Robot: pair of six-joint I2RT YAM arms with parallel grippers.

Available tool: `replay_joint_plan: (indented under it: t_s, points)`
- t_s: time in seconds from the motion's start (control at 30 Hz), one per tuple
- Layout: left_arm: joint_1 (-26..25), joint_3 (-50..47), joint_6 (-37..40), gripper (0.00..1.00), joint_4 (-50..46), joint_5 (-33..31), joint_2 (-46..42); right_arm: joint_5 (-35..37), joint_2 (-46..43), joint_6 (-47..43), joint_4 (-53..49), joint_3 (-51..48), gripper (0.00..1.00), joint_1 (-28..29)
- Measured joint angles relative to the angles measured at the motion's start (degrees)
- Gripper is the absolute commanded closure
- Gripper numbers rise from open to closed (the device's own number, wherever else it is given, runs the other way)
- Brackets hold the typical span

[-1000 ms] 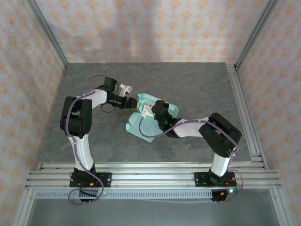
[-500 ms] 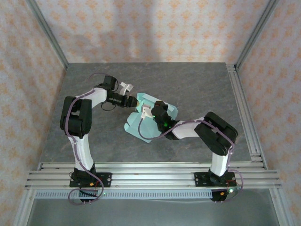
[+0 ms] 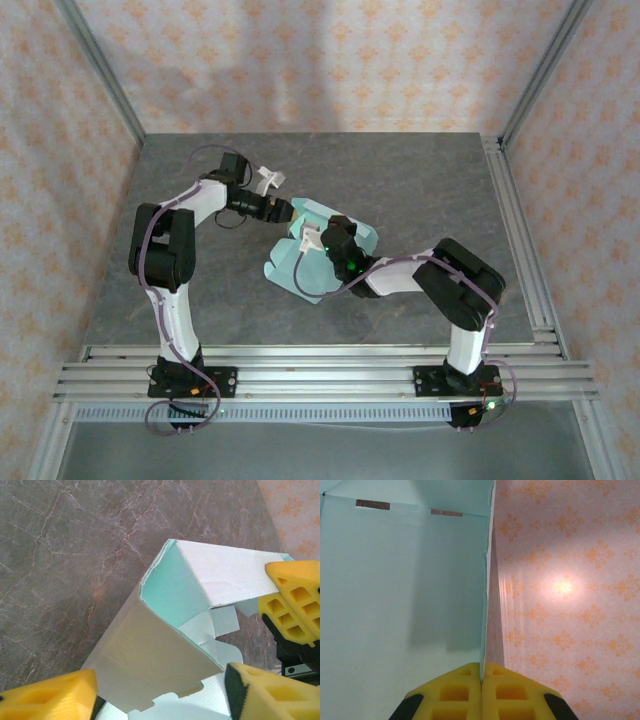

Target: Fold the paper box

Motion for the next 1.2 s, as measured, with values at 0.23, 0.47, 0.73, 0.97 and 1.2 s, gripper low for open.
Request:
replay_joint_plan:
  t_s: [0.23,0.47,0.73,0.97,1.2]
  points:
    - [0.0,0.5,-0.8,0.23,0.7,-1.4,0.0,-0.8,-1.0,0.4,0.4,-1.7,1.0,0.0]
    - [0.0,-9.7,-5.1,0.2,9.9,-3.9,-4.6,-2.9,-4.0,0.4,1.5,-5.6,1.0,0.0]
    - [-0.4,-20.0,-10.7,0.16,23.7,-5.3,-12.0,-3.2,-7.0,0.5,2.1,-9.4,1.0,1.6]
    - [-3.4,-20.0,-10.1,0.16,26.3,-5.3,-12.0,-2.6,-9.2,0.6,2.5,-11.8,1.0,3.3]
    - [-4.9,-20.5,-9.5,0.21,26.7,-4.1,-12.0,-2.0,-9.9,0.6,2.3,-12.2,1.0,3.3]
